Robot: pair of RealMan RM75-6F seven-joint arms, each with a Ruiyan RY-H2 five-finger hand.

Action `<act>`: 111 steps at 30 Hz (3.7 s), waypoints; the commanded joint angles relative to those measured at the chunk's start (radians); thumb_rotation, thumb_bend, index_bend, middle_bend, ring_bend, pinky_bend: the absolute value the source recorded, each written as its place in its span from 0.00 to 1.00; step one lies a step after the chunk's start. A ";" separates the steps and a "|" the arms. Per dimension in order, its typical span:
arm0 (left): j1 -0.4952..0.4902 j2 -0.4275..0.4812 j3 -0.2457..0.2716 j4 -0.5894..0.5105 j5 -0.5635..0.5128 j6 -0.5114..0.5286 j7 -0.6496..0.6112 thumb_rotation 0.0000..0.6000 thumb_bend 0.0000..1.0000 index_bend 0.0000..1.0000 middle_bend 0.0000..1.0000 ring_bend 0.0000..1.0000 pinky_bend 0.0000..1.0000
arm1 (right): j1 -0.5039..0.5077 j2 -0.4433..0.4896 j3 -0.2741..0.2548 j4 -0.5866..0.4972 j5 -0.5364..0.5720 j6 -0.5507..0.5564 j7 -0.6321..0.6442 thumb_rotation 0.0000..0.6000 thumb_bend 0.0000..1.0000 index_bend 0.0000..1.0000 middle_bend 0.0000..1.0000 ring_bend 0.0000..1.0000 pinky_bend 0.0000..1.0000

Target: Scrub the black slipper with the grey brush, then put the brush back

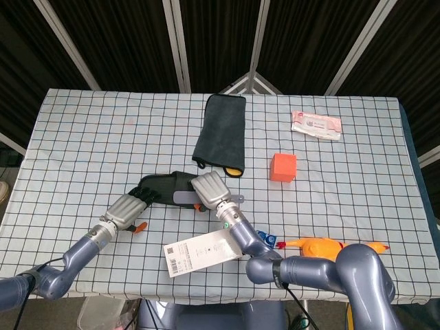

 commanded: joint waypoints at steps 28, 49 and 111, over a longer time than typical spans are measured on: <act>-0.013 0.011 0.032 -0.018 -0.024 0.022 0.010 0.86 0.54 0.00 0.07 0.01 0.06 | -0.008 0.003 -0.013 0.023 0.053 0.041 -0.095 1.00 0.78 0.94 0.66 0.63 0.71; -0.025 -0.004 0.041 -0.021 -0.044 0.031 0.023 0.86 0.54 0.00 0.07 0.01 0.06 | 0.037 -0.065 -0.009 0.020 0.077 0.058 -0.164 1.00 0.78 0.94 0.66 0.63 0.71; 0.298 0.110 0.175 0.001 0.405 0.663 -0.422 0.74 0.24 0.00 0.02 0.00 0.06 | -0.342 0.385 -0.197 -0.208 0.069 0.251 -0.141 1.00 0.79 0.94 0.66 0.63 0.71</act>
